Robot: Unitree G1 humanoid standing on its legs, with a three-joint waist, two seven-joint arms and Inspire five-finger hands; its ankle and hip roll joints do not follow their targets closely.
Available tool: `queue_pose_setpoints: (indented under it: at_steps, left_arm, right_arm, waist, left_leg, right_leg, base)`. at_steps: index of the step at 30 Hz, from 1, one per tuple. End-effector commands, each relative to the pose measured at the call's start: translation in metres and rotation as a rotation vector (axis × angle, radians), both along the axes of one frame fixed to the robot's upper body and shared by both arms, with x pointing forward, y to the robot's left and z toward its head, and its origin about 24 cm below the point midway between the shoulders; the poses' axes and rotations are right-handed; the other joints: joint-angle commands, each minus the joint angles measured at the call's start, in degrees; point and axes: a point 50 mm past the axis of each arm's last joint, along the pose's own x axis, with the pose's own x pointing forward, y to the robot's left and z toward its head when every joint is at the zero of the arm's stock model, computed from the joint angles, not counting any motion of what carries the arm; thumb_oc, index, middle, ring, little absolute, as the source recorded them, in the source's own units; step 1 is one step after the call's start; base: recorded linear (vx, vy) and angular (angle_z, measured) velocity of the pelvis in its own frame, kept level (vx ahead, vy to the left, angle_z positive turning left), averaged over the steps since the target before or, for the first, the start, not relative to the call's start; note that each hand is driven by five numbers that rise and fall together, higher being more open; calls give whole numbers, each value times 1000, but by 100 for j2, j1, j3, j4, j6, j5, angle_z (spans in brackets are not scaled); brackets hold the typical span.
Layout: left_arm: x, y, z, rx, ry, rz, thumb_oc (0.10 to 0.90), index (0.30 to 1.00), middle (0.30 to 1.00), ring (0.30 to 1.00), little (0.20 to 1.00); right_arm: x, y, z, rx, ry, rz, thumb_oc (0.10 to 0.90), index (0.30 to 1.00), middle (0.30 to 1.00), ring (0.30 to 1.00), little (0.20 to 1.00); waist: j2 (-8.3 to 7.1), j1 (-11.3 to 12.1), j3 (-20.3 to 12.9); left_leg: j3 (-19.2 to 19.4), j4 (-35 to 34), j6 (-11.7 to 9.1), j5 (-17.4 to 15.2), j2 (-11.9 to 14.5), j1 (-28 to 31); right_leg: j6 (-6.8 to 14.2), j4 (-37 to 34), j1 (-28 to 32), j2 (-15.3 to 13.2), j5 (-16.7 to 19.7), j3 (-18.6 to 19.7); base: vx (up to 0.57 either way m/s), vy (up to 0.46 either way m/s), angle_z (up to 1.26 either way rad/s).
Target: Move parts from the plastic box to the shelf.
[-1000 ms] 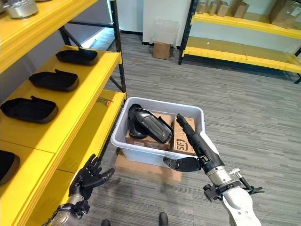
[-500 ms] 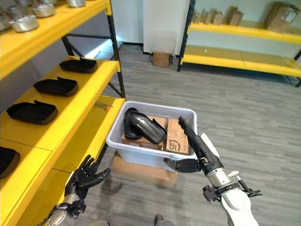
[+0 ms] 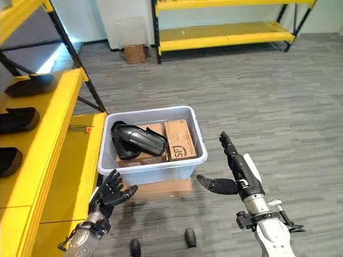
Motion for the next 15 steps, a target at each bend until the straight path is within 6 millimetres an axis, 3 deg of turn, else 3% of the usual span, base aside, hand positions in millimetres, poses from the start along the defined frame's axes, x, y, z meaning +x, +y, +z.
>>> queue_pose_setpoints:
  at_steps: [1,7,15]
  left_arm:
    - [20,24,49,97,-263,41,900,1000,1000,1000,1000]
    - [25,27,56,124,-285,49,900,1000,1000,1000,1000]
    - [27,26,58,127,-289,47,900,1000,1000,1000,1000]
  right_arm:
    - [19,14,54,-9,-304,84,900,1000,1000,1000,1000]
    - [21,17,48,-5,-271,90,900,1000,1000,1000,1000]
    - [22,18,44,-6,-253,83,900,1000,1000,1000,1000]
  waist:
    - [-252,199,-251]
    - [-368,148,-357]
    - [-485,141,-401]
  left_leg:
    - [-48,171,-274,262,443,-233]
    - [195,147,-156,96,325,-227]
    - [219,196,-91,-17,254,-300]
  right_leg:
    - [330,188,679,-165,-488,116]
    - [505,134,436,-347,-330,219]
    - [594,105,381,-442,-276,164]
  base:
    - [68,204,-3]
    - [39,81,-14]
    - [26,38,-2]
